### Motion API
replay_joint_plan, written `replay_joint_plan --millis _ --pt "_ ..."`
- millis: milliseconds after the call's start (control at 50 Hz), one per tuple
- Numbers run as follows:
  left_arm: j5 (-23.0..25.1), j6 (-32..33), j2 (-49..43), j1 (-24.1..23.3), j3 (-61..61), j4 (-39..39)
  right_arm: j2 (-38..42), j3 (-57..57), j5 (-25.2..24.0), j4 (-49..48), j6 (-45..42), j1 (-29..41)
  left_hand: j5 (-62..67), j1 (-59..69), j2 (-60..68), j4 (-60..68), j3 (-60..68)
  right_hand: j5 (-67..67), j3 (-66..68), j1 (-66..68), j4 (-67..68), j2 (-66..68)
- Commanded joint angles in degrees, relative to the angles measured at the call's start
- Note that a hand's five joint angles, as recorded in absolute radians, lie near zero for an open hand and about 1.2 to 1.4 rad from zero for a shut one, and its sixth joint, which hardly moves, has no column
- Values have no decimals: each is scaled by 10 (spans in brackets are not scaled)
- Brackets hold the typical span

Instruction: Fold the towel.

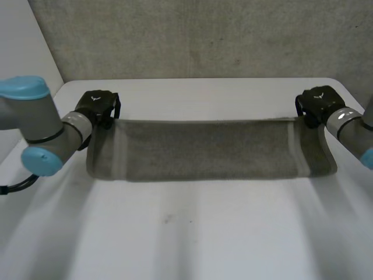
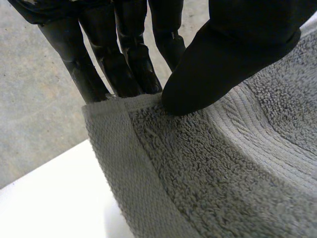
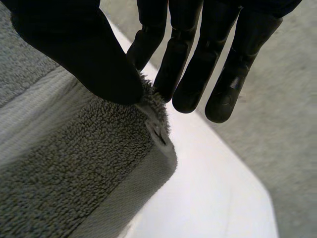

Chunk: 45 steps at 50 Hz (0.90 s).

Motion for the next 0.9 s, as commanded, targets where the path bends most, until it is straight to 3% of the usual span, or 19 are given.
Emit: replay_joint_plan --millis 20,40,60,80,100,120,300,400,500,560,720,900 --pt "-29 0 -82 -14 117 -4 70 -73 21 -58 1 14 107 128 102 102 102 36 33 -66 32 34" --pt "-33 0 -91 -17 132 -5 70 -73 21 -58 1 14 44 65 39 39 39 36 32 -66 31 33" --pt "-36 -3 -96 -19 139 -8 79 -81 23 -58 0 15 -584 -563 -590 -589 -589 -569 -572 -671 -573 -571" --pt "-36 -3 -96 -19 139 -8 79 -81 23 -58 0 15 -590 -570 -596 -595 -595 -575 -578 -677 -580 -577" --pt "-36 -7 -95 -20 141 -12 84 -82 23 -60 -1 16 -474 -453 -479 -479 -479 -593 -596 -695 -597 -595" --pt "-36 -11 -92 -22 141 -16 80 -76 18 -61 0 19 -593 -572 -598 -598 -598 -593 -596 -695 -597 -595" --pt "-35 -65 -15 -27 79 -59 -16 7 16 -74 3 24 -593 -572 -598 -598 -598 -593 -596 -695 -597 -595" --pt "-31 -72 75 -21 -36 -63 -123 118 22 -65 2 20 -593 -572 -598 -598 -598 -593 -596 -695 -597 -595" --pt "-29 -72 188 -18 -204 -20 -185 200 22 -39 1 18 -593 -572 -598 -598 -598 -593 -596 -695 -597 -595" --pt "-29 -71 212 -17 -245 -6 -205 235 22 -4 3 16 -593 -572 -598 -598 -598 -593 -596 -695 -597 -595" --pt "-28 -71 298 -13 -407 73 -207 308 8 20 3 -27 -593 -572 -598 -598 -598 -358 -362 -460 -363 -361" --pt "-28 -72 315 -9 -456 108 -165 333 -22 -37 3 -55 -593 -572 -598 -598 -598 -292 -296 -394 -297 -295"
